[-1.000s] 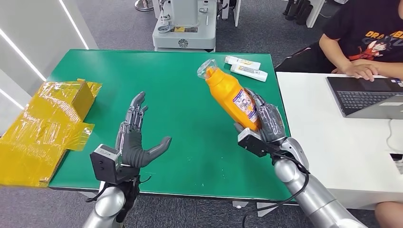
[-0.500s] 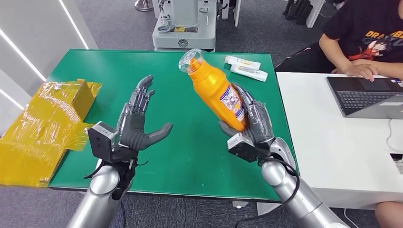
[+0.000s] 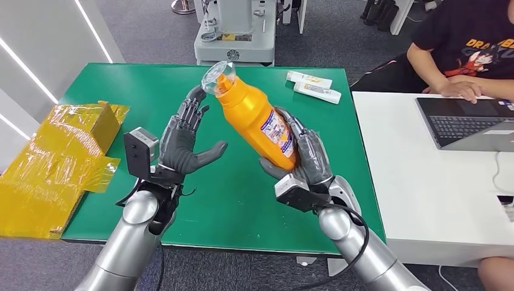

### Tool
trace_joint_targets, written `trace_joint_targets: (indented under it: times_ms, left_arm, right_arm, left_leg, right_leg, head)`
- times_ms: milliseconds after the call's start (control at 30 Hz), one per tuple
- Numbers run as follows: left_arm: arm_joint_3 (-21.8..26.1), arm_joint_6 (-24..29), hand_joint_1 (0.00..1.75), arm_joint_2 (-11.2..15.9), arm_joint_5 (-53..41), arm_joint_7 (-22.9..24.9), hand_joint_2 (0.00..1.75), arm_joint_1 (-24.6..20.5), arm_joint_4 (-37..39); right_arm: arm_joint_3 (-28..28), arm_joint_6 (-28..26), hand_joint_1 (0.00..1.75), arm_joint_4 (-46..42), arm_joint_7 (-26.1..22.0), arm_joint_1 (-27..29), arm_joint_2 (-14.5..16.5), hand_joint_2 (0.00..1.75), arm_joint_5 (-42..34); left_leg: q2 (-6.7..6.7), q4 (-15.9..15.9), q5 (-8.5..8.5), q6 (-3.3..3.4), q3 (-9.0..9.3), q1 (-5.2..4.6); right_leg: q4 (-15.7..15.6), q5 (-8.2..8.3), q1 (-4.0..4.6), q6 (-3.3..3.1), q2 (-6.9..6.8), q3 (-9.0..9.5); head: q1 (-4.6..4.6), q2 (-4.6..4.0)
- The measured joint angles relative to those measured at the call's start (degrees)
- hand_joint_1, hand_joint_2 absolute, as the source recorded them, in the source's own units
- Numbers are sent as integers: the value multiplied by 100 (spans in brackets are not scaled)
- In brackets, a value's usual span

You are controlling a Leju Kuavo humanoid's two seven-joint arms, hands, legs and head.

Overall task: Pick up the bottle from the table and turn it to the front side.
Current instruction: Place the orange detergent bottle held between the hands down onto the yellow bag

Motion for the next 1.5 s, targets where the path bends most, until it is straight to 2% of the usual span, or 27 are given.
trace_joint_targets:
  times_ms: [233,700,1000,1167,1500]
  left_arm:
    - [-74,-87,0,-56,301,35,175,-142,233]
    - [-272,-2,0,-132,346,249,175,-252,132]
    - [-336,-7,0,-144,349,311,175,-268,93]
    - [-449,-202,0,-141,614,374,175,-273,108]
    - [-588,-72,0,-119,894,327,175,-306,128]
  right_arm:
    - [88,145,175,64,-8,-1,75,175,43]
    - [191,390,175,504,-25,-6,79,175,193]
    - [258,403,175,656,-55,-66,81,175,198]
    - [263,322,175,818,-113,-244,81,175,250]
    - [271,111,175,1074,-87,-596,81,175,276]
  left_leg:
    - [1,0,0,0,0,0]
    - [0,1,0,0,-1,0]
    - [0,1,0,0,0,0]
    - [1,1,0,0,0,-1]
    - [0,2,1,-1,-1,0]
  right_leg:
    - [0,0,0,0,1,0]
    - [0,0,0,0,1,0]
    - [0,0,0,0,1,0]
    - [0,1,-1,0,1,0]
    - [0,1,0,1,1,0]
  head:
    - [1,0]
    - [1,0]
    - [-1,0]
    - [-1,0]
    - [1,0]
